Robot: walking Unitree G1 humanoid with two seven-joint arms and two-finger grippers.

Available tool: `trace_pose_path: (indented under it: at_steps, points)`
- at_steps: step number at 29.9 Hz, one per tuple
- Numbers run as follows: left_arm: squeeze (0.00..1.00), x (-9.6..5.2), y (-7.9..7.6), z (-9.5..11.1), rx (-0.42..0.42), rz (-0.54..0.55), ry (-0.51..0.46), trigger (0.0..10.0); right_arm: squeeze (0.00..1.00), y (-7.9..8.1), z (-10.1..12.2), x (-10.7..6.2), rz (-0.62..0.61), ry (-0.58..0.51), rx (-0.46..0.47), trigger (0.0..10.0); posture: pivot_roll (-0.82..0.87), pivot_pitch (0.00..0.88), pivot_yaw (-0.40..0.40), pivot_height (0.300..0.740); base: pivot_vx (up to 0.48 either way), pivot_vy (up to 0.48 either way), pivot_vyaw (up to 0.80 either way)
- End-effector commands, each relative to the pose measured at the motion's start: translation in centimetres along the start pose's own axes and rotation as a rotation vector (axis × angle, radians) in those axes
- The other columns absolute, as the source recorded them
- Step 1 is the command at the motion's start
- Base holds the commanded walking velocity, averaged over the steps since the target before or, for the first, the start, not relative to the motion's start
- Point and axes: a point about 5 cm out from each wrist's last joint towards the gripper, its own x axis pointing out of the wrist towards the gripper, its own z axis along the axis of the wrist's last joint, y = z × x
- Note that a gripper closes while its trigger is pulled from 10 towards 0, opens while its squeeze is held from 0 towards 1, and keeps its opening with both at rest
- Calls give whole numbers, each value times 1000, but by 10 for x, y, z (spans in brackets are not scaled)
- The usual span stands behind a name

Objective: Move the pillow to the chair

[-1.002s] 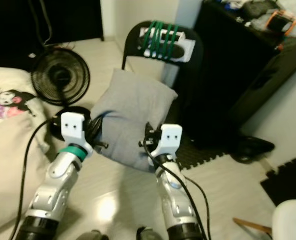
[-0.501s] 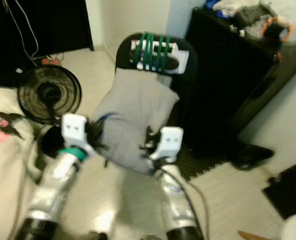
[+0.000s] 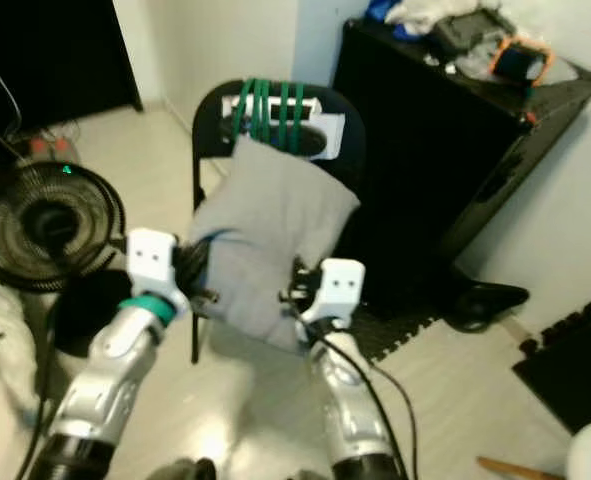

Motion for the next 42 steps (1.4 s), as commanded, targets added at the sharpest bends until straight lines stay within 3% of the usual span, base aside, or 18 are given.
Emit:
trace_pose_path:
  at_steps: [1, 16, 42]
  points:
    - [0, 1, -7, 6, -8, -20, -33, 10000, 0, 6, -3, -2, 8, -2, 19, 10000, -20, 72, 51, 740, 345, 0, 0]
    - [0, 0, -7, 4, -6, -27, -26, 10000, 0, 7, -8, -3, 18, 23, 30, 10000, -14, 74, 53, 740, 339, 0, 0]
    - [0, -2, -13, -3, -5, -62, 4, 10000, 0, -2, -12, -6, -30, 45, 68, 10000, -20, 76, 57, 715, 0, 0, 0]
